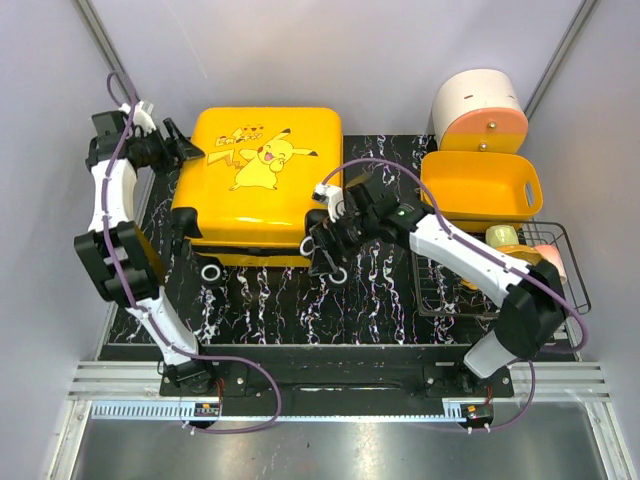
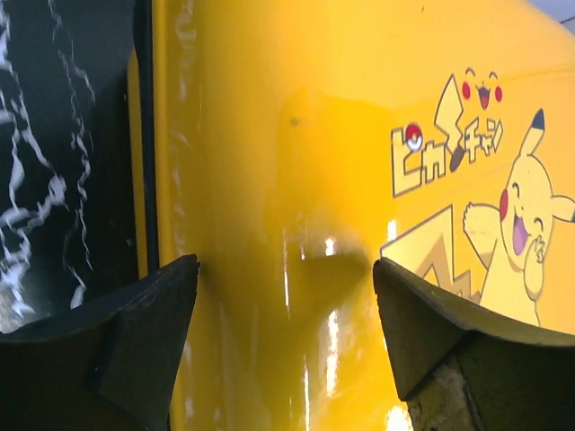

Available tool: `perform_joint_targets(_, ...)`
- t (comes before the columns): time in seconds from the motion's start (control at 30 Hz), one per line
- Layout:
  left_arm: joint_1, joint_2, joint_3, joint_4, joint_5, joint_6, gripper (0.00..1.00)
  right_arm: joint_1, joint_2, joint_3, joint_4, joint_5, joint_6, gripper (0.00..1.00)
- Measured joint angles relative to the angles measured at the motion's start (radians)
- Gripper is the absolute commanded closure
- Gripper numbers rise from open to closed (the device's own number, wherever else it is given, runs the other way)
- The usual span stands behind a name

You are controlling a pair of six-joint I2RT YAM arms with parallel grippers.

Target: Open, take out, and arrange the luggage

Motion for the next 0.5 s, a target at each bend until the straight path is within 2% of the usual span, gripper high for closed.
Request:
perform_joint_targets(0.13, -0.027, 0.111, 0.245, -0.154, 0.003, 0.116, 0.06, -0.047, -0.068, 0.002, -0.044, -0.049, -0.054, 0.00)
perform_joint_targets(0.23, -0.025, 0.081, 0.321, -0.262, -0.002, 0.222, 0.01, -0.140, -0.105, 0.042, -0.047, -0.069, -0.108, 0.02)
perform_joint_targets(0.33, -0.014, -0.038, 0.291, -0.370, -0.013, 0.328, 0.01, -0.240, -0.104, 0.093, -0.049, -0.065, -0.160, 0.09)
perform_joint_targets(0.4, -0.002, -0.166, 0.217, -0.427, -0.021, 0.405, 0.01, -0.283, -0.096, 0.107, -0.051, -0.043, -0.204, 0.23)
perform_joint_targets(0.5, 0.014, -0.368, 0.102, -0.528, -0.032, 0.492, 0.01, -0.303, -0.064, 0.110, -0.051, 0.011, -0.286, 0.36)
